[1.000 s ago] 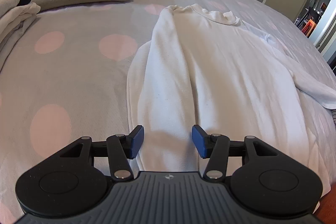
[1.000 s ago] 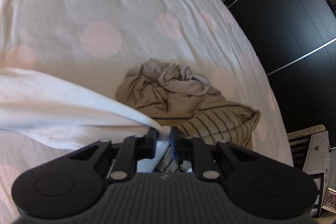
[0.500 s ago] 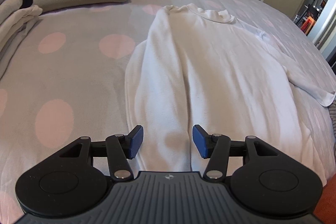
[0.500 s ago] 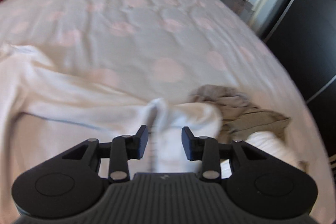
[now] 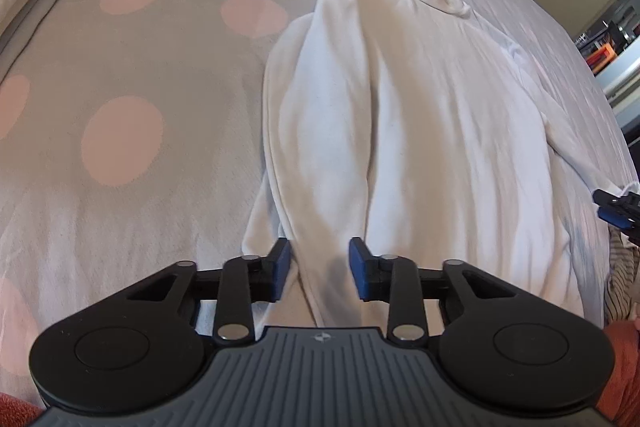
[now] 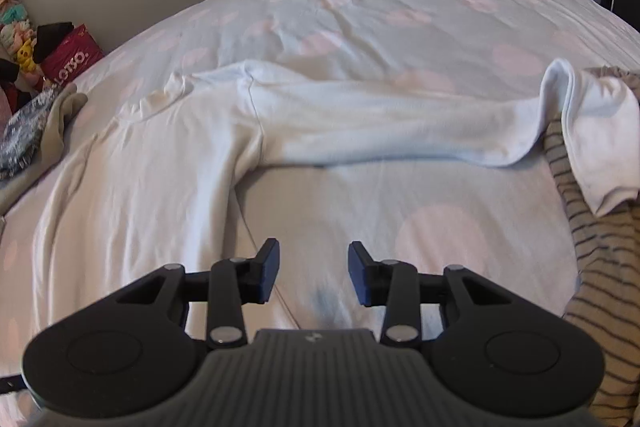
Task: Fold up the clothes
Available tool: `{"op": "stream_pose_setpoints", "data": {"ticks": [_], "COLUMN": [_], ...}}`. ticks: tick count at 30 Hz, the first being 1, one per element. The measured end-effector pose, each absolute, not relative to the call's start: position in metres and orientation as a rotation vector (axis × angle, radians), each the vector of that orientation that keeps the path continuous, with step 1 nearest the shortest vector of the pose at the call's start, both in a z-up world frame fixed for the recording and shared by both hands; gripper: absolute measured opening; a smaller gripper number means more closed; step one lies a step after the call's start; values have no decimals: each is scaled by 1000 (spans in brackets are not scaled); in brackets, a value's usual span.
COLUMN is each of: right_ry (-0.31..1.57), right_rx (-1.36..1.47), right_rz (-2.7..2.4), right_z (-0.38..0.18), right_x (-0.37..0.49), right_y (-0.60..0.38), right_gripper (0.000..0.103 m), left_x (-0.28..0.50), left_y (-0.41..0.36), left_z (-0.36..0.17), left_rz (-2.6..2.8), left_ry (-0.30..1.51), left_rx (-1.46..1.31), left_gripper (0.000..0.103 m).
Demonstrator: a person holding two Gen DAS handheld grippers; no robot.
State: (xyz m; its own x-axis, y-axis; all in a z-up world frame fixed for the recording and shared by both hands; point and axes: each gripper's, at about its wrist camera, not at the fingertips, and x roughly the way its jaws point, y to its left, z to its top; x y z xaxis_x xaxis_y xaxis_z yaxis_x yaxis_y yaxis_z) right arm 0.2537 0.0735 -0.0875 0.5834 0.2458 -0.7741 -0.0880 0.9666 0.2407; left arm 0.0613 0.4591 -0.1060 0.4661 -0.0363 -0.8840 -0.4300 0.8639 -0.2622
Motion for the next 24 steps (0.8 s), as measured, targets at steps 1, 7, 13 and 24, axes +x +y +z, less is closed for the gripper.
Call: {"op": "stream_pose_setpoints", "data": {"ticks": [1,7,13,24], "right_ry": [933,978,1009,1040], "right_rx": [205,359,307,280], "right_rz": [195,171,208,216], "right_z": [-92,-104,-107,-113], "right_x": [253,261,263,267], "right_y": [72,50,60,66], "right_gripper": [41,41,43,44], "left_x": [63,67,74,98], "left_y": [458,454,478,560], "left_z": [-107,-99,-65,-9], "left_rz": [251,259,306,448], "left_ry": [1079,1058,1020,1033], "left_rx": [-484,-420,-326,-139], "left_gripper": [10,3,3,2]}}
